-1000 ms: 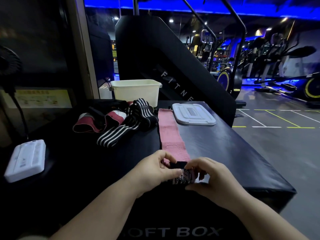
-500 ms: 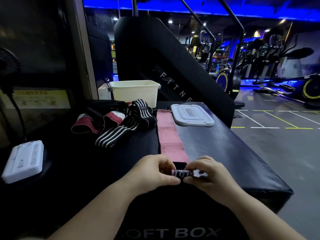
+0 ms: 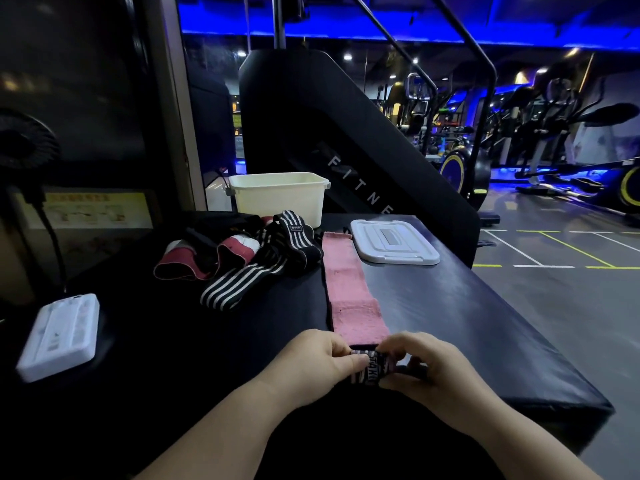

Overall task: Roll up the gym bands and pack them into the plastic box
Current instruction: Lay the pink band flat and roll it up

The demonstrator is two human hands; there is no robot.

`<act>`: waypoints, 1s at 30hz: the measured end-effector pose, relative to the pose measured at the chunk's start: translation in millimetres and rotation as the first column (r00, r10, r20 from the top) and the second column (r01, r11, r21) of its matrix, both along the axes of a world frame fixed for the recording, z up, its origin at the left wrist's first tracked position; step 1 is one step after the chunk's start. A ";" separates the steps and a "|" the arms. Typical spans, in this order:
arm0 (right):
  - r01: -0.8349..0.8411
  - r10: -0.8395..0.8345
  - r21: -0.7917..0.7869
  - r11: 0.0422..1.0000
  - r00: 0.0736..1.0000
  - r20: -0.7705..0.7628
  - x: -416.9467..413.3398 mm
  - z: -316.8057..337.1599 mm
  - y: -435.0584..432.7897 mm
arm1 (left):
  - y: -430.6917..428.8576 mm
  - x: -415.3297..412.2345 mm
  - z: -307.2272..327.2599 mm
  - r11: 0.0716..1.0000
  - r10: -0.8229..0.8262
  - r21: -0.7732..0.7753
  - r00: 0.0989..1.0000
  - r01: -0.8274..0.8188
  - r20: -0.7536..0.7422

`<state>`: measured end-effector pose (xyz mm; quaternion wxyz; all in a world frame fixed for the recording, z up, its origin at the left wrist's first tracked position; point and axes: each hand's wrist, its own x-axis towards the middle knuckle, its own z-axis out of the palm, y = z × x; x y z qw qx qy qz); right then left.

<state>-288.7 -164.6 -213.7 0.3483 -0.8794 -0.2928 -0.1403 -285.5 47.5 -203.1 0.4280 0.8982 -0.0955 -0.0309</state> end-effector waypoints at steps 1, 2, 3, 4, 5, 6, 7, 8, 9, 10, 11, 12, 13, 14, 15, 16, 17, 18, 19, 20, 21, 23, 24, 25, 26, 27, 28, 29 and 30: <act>0.004 -0.004 0.012 1.000 1.000 -0.002 1.5 -1.0 -0.3 | 0.3 0.8 -0.6 1.000 0.005 -0.001 1.000 -0.005 -0.006; 0.009 -0.009 0.014 1.000 1.000 0.001 3.4 -2.5 -0.8 | 0.3 1.5 -0.9 1.000 0.011 0.004 1.000 -0.011 -0.012; 0.010 -0.010 0.010 1.000 1.000 0.005 5.1 -3.9 -1.2 | 0.4 2.2 -1.1 1.000 0.020 0.011 1.000 -0.020 -0.018; 0.009 -0.009 0.003 1.000 1.000 0.006 6.8 -5.0 -1.6 | 0.5 3.2 -1.1 0.999 0.027 0.018 0.999 -0.027 -0.024; 0.006 -0.006 0.002 1.000 1.000 0.002 8.0 -5.7 -1.7 | 0.4 3.9 -0.8 0.999 0.034 0.025 0.999 -0.034 -0.031; 0.010 -0.010 -0.001 1.000 1.000 0.000 8.9 -6.1 -1.8 | 0.1 4.4 0.0 0.999 0.040 0.036 0.999 -0.038 -0.035; 0.016 -0.016 -0.002 1.000 1.000 -0.001 9.3 -5.9 -1.7 | -0.5 4.0 1.5 0.997 0.044 0.062 0.999 -0.042 -0.031; 0.023 -0.023 -0.003 1.000 1.000 -0.003 9.4 -5.6 -1.6 | -1.2 3.0 3.1 0.993 0.051 0.107 0.999 -0.050 -0.007; 0.027 -0.027 -0.003 1.000 1.000 -0.008 9.8 -5.0 -1.2 | -1.8 1.8 4.6 0.984 0.064 0.162 0.997 -0.070 0.042; 0.031 -0.031 -0.004 1.000 0.999 -0.013 10.3 -4.1 -0.4 | -2.1 0.4 5.9 0.973 0.083 0.203 0.990 -0.105 0.115; 0.029 -0.029 -0.008 1.000 0.999 -0.016 10.8 -2.9 0.5 | -1.8 -0.7 6.4 0.969 0.102 0.204 0.976 -0.142 0.193; 0.028 -0.028 -0.015 0.999 0.999 -0.019 11.3 -1.6 1.6 | -1.5 -1.5 6.7 0.975 0.114 0.159 0.960 -0.158 0.256; 0.026 -0.026 -0.023 0.999 0.999 -0.022 12.1 -0.9 2.4 | -1.0 -1.6 6.0 0.985 0.105 0.101 0.951 -0.140 0.291; 0.025 -0.026 -0.033 0.999 0.999 -0.027 12.5 -0.6 3.1 | -0.7 -1.2 5.0 0.995 0.073 0.049 0.951 -0.091 0.302; 0.023 -0.024 -0.037 0.999 0.999 -0.034 13.2 -1.1 3.5 | -0.7 -0.7 3.8 0.999 0.030 0.008 0.955 -0.034 0.295; 0.025 -0.026 -0.036 0.999 0.999 -0.041 13.9 -1.6 3.9 | -0.8 -1.0 3.3 1.000 -0.007 -0.020 0.962 0.013 0.275; 0.030 -0.031 -0.024 0.999 0.999 -0.043 14.9 -2.2 4.1 | -0.2 -1.8 3.4 0.998 -0.038 -0.039 0.967 0.049 0.251; 0.040 -0.041 -0.012 0.999 0.998 -0.042 16.0 -2.7 4.0 | 0.7 -2.7 4.1 0.997 -0.066 -0.034 0.972 0.076 0.227; 0.049 -0.049 0.000 0.999 0.998 -0.039 17.0 -2.7 3.8 | 1.9 -3.0 4.0 0.996 -0.091 0.002 0.973 0.093 0.213; 0.054 -0.054 0.006 0.998 0.998 -0.038 18.1 -3.0 4.1 | 3.3 -2.6 3.8 0.993 -0.112 0.055 0.971 0.102 0.210; 0.054 -0.054 0.005 0.999 0.998 -0.040 18.8 -3.1 5.0 | 4.4 -1.8 3.5 0.990 -0.122 0.093 0.969 0.104 0.214; 0.054 -0.053 0.011 0.998 0.998 -0.041 18.8 -3.2 8.1 | 5.4 0.7 3.4 0.991 -0.115 0.092 0.965 0.096 0.234; 0.052 -0.050 0.036 0.998 0.998 -0.043 18.5 -4.0 9.0 | 5.5 2.3 3.0 0.993 -0.105 0.077 0.965 0.089 0.240; 0.047 -0.044 0.073 0.996 0.998 -0.044 18.3 -5.2 9.1 | 5.5 4.2 2.0 0.995 -0.096 0.060 0.967 0.084 0.238; 0.035 -0.031 0.108 0.994 0.999 -0.041 18.2 -6.5 8.0 | 5.4 6.2 0.7 0.996 -0.091 0.044 0.969 0.083 0.231; 0.014 -0.008 0.125 0.992 0.999 -0.043 17.8 -7.2 6.5 | 5.7 8.3 -0.7 0.996 -0.088 0.032 0.970 0.083 0.227; -0.011 0.017 0.117 0.993 0.999 -0.050 17.4 -7.4 4.9 | 5.7 9.9 -1.1 0.996 -0.085 0.025 0.971 0.082 0.222; -0.036 0.042 0.097 0.995 0.997 -0.060 16.7 -6.1 3.7 | 5.6 11.0 -1.3 0.997 -0.080 0.013 0.974 0.079 0.213; -0.052 0.058 0.080 0.995 0.996 -0.067 16.4 -4.9 3.0 | 5.4 12.0 -1.4 0.997 -0.076 -0.014 0.977 0.080 0.197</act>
